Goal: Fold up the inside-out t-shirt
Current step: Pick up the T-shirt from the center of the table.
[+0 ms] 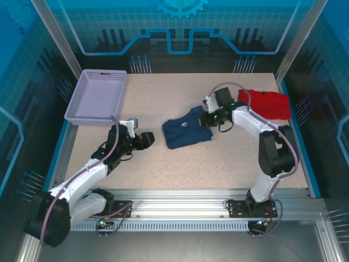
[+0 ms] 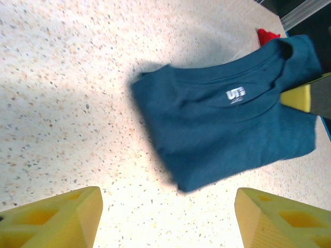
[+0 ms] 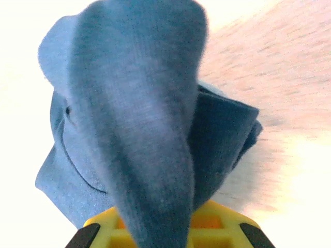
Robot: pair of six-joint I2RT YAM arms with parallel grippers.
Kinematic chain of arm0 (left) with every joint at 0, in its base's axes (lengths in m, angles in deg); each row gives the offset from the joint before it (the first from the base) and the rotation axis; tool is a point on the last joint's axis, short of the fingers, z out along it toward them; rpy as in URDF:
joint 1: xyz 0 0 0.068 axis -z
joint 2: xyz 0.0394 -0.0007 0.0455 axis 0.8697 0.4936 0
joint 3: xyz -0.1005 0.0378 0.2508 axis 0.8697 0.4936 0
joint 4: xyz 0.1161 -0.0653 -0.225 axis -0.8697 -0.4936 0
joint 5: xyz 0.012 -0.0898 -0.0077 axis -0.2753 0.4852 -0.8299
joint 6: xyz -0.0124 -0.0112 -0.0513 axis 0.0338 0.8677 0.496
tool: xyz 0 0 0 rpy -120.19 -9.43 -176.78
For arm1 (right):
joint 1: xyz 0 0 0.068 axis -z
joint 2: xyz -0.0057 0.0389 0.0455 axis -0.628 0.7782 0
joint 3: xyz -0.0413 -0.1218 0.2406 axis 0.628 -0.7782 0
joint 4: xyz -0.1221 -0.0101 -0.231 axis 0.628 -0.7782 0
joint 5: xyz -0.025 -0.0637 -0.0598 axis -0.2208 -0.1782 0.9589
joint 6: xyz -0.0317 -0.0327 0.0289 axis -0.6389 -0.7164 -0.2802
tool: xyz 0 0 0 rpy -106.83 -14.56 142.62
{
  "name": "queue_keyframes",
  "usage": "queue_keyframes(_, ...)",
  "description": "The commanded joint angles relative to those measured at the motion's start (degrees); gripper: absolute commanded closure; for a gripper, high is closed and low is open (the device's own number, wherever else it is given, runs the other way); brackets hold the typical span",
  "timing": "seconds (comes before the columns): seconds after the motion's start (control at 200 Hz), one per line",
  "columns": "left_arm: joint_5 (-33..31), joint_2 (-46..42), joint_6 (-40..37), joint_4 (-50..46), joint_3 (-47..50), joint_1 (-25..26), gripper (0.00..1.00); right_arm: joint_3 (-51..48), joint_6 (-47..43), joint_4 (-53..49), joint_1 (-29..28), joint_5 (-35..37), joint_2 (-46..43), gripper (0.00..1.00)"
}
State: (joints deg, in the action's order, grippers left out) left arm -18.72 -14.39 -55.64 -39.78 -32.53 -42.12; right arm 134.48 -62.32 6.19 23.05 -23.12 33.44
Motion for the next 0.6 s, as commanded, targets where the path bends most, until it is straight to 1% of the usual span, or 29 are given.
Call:
queue_keyframes(0.0,-2.8,-2.4,0.5,-2.9,-0.5,-0.5,0.30,5.2,-9.0,-8.1,2.8,12.3,-2.3,1.00)
queue_keyframes(0.17,-1.3,-1.8,0.9,-3.1,-2.3,-0.5,0.30,14.5,-12.6,-13.1,8.9,25.1,0.8,1.00)
queue_keyframes(0.355,-1.7,-1.2,0.6,-3.5,-2.7,-0.5,0.30,25.7,-17.6,-17.7,12.4,33.4,6.6,1.00)
queue_keyframes(0.42,-2.0,-0.9,0.7,-3.1,-2.3,-0.5,0.30,29.2,-18.5,-18.6,13.6,34.9,8.7,1.00)
queue_keyframes(0.595,-1.4,2.2,0.7,-2.1,-3.1,-0.5,0.30,37.7,-19.7,-21.5,15.9,34.8,13.0,1.00)
